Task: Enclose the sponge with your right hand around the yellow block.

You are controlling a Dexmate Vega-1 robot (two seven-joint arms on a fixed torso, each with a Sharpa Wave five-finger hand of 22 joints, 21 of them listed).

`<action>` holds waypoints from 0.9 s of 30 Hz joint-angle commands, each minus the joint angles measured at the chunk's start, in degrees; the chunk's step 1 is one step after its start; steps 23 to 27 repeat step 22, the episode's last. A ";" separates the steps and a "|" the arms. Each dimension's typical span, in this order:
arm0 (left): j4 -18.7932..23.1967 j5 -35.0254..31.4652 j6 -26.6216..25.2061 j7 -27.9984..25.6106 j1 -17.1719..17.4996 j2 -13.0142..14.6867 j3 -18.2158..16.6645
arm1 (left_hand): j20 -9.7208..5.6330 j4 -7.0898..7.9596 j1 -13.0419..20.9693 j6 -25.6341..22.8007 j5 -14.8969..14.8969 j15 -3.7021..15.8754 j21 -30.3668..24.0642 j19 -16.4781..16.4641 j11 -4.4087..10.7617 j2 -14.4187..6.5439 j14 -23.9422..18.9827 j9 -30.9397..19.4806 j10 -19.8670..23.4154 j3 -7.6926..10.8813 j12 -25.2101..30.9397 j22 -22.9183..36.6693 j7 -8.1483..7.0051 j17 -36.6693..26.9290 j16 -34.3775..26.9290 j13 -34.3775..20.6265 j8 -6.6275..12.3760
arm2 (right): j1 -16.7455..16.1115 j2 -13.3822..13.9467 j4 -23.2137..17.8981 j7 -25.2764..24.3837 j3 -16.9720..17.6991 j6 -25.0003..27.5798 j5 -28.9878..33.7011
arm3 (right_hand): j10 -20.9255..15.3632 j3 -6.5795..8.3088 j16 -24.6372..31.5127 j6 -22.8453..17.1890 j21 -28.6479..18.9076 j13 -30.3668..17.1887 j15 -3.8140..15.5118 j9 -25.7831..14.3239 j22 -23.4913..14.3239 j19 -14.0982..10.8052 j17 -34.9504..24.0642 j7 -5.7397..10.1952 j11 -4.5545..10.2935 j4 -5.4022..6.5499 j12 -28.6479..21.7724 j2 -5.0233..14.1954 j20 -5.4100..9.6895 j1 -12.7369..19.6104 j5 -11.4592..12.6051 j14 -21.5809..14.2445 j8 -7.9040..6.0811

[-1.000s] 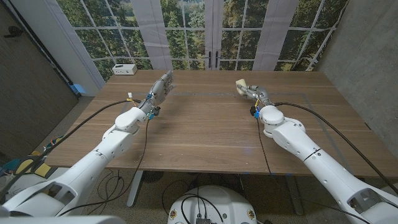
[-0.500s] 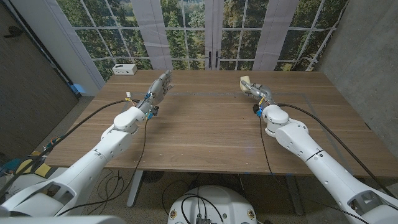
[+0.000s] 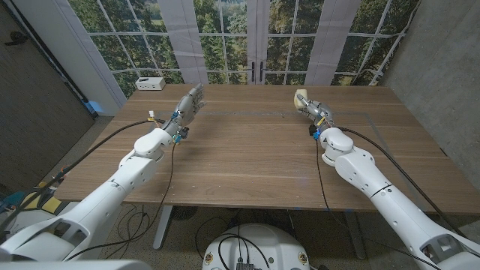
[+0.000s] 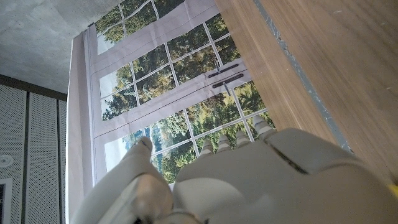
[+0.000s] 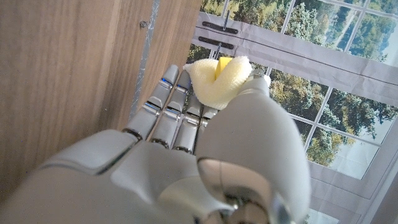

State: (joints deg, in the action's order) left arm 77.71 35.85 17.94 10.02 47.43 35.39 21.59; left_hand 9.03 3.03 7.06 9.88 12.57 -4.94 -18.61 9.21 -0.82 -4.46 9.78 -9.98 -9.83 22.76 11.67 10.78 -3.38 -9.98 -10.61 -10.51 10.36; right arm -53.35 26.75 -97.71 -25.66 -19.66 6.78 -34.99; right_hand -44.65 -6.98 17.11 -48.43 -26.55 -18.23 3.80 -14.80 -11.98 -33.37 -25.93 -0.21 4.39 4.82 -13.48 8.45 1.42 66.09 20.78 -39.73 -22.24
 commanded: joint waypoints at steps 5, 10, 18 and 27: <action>0.22 1.39 -0.32 2.14 1.04 1.56 -0.84 | 0.11 -0.05 0.13 3.96 -0.06 -0.42 0.15 0.25 -0.26 -0.28 8.21 -0.13 -8.87 -0.30 0.27 0.34 -0.18 -0.19 -0.16 -0.18 0.25 | -2.70 -0.78 -2.20 -3.44 0.91 -4.25 -0.80 | -0.44 0.05 -0.29 -16.96 -0.40 -0.20 5.94 -1.51 -0.09 -0.01 -0.31 -1.69 -0.13 0.39 0.08 1.70 -0.48 2.07 -0.36 -0.64 -5.60; 2.10 1.52 -0.58 2.17 2.27 3.12 -1.54 | 0.03 -0.04 0.12 3.94 -0.05 -0.40 0.20 0.24 -0.44 -0.30 8.26 -0.13 -8.91 -0.33 0.23 0.35 -0.10 -0.20 -0.12 -0.18 0.25 | -3.52 -0.94 -3.67 -5.06 1.38 -5.28 -0.20 | -0.43 0.17 -0.31 -16.98 -0.56 -0.23 5.92 -1.30 -0.07 0.01 -0.42 -1.80 -0.33 0.51 0.17 1.67 -0.57 2.17 -0.54 -0.72 -5.70; 6.39 2.30 -2.70 -0.32 6.03 5.57 -3.02 | -0.11 -0.03 0.12 3.95 -0.05 -0.24 0.24 0.15 -0.50 -0.31 8.13 -0.13 -8.87 -0.36 0.23 0.36 -0.11 -0.21 -0.15 -0.19 0.23 | -4.21 -0.85 -4.76 -6.23 1.73 -6.52 1.01 | -0.50 0.31 -0.31 -16.79 -0.73 -0.25 6.11 -1.20 -0.05 0.23 -0.58 -1.71 -0.11 0.75 0.28 1.63 -0.45 2.24 -0.84 -0.94 -5.91; 8.19 1.95 -2.85 -2.08 7.37 6.06 -3.61 | -0.12 -0.03 0.11 3.97 -0.05 -0.22 0.26 0.14 -0.55 -0.32 8.23 -0.13 -8.93 -0.37 0.20 0.36 -0.04 -0.21 -0.10 -0.19 0.22 | -3.76 -1.99 -2.39 -4.71 1.70 -8.15 -0.10 | -0.62 0.36 -0.29 -16.80 -0.83 -0.31 6.22 -1.19 -0.05 0.26 -0.68 -1.71 0.11 0.86 0.26 1.62 -0.48 2.23 -0.96 -1.04 -6.05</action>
